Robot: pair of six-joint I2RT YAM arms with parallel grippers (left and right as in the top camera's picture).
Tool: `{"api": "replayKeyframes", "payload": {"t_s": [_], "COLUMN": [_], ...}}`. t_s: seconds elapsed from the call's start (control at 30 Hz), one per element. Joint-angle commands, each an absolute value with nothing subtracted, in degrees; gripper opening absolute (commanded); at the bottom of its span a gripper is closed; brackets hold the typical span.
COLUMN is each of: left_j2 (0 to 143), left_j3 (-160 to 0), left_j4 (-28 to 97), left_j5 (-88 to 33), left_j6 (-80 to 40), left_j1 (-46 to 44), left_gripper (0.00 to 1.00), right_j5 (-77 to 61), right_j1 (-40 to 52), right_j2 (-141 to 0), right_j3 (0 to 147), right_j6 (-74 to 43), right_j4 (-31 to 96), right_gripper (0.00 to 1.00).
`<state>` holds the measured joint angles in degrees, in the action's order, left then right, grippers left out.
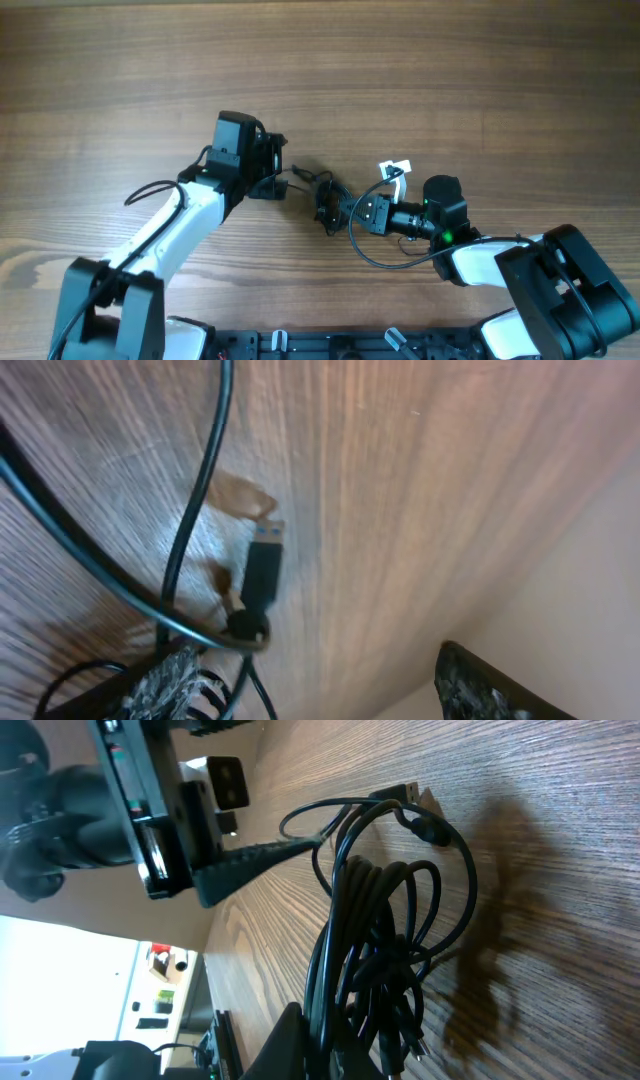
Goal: Untangle cables
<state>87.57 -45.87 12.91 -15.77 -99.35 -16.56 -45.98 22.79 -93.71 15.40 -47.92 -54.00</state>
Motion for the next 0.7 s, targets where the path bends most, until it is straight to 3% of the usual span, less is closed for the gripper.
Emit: {"api": "replayKeyframes", "payload": {"t_s": [0.0, 0.1, 0.33, 0.37, 0.4, 0.43, 0.5, 0.67], "left_j2": [89.3, 89.76, 93.95, 94.19, 94.41, 94.41, 94.39, 94.39], "left_j3": [-45.87, -45.87, -45.87, -45.87, -45.87, -45.87, -45.87, -45.87], "left_j4": [11.51, 10.9, 9.54, 9.1, 7.66, 5.32, 1.89, 0.97], "left_j5": [-12.01, -7.31, -7.4, -7.38, -7.33, -6.39, -5.28, -12.99], "left_j6": [-99.44, -99.46, -99.46, -99.46, -99.46, -99.44, -99.48, -105.49], "left_j1": [-18.13, -18.22, -20.45, -20.73, -20.78, -20.1, -17.34, 1.13], "left_gripper": [0.69, 0.5, 0.41, 0.33, 0.14, 0.04, 0.04, 0.04], "right_j5": [-45.17, -45.19, -44.97, -44.97, -45.01, -45.32, -47.09, -53.21], "right_j1": [22.65, 22.65, 22.65, 22.65, 22.65, 22.65, 22.65, 22.65], "right_j2": [-94.3, -94.3, -94.3, -94.3, -94.3, -94.3, -94.3, -94.3], "right_j3": [15.33, 15.33, 15.33, 15.33, 15.33, 15.33, 15.33, 15.33], "right_j6": [-48.14, -48.16, -48.16, -48.16, -48.16, -48.12, -47.94, -45.34], "right_j4": [-54.3, -54.26, -53.93, -53.93, -53.95, -53.95, -54.22, -54.63], "right_gripper": [0.07, 0.06, 0.07, 0.06, 0.06, 0.04, 0.04, 0.04]}}
